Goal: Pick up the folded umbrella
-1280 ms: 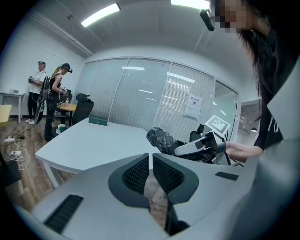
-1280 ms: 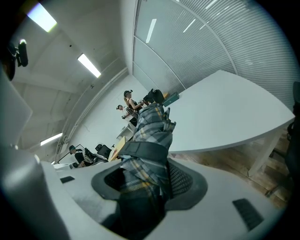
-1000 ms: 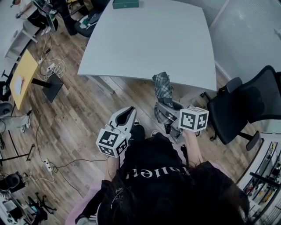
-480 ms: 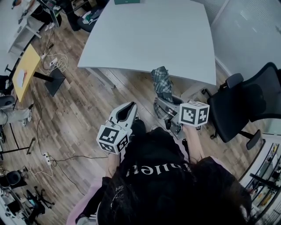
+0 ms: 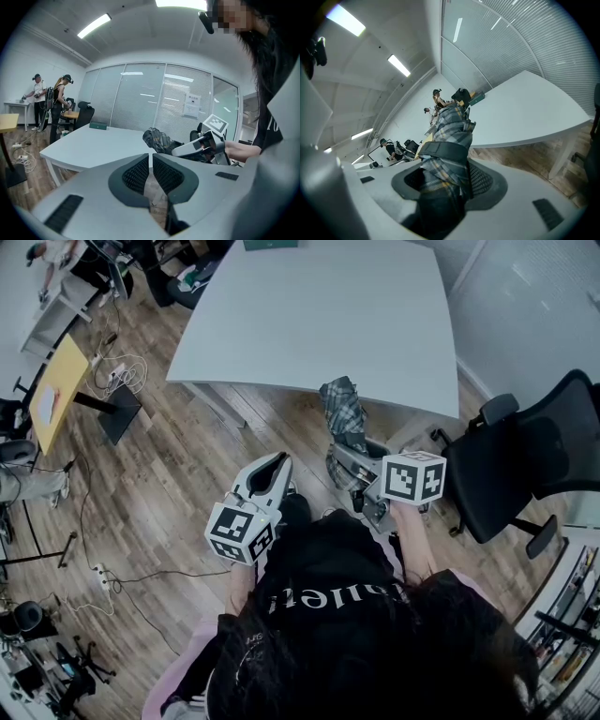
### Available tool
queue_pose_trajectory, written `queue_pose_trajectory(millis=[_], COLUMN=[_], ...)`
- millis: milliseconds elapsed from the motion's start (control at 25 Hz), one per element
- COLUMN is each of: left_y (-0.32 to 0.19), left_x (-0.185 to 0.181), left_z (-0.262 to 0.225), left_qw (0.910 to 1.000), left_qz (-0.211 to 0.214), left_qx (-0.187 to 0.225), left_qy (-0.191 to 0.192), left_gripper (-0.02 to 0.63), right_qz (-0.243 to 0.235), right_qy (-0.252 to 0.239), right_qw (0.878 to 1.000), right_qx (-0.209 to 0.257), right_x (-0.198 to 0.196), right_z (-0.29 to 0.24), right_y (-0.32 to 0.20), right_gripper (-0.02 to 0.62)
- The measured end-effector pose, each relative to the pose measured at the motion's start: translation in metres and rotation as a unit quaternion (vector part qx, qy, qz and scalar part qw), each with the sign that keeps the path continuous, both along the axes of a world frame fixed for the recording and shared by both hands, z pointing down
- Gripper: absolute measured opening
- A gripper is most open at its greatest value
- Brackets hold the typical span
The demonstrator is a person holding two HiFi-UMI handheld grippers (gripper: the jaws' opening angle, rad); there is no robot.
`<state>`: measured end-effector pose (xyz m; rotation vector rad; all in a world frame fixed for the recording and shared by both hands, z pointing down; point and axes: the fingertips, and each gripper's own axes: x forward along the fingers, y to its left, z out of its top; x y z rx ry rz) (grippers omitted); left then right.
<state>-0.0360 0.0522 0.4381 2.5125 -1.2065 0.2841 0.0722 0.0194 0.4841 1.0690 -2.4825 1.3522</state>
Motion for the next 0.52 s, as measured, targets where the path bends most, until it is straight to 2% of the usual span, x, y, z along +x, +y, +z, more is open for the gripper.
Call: queue_pose_trajectory(millis=[520], left_y=[0.015], left_x=[0.014], left_z=[-0.002], left_qw=[1.0], left_qz=[0.003], left_qx=[0.004], left_qy=[-0.004], left_gripper=[0.028], right_qz=[0.0], right_qy=[0.001], right_qw=[1.0], right_qx=[0.003], right_x=[0.013], right_z=[0.0], right_y=[0.015], right_gripper=[0.224])
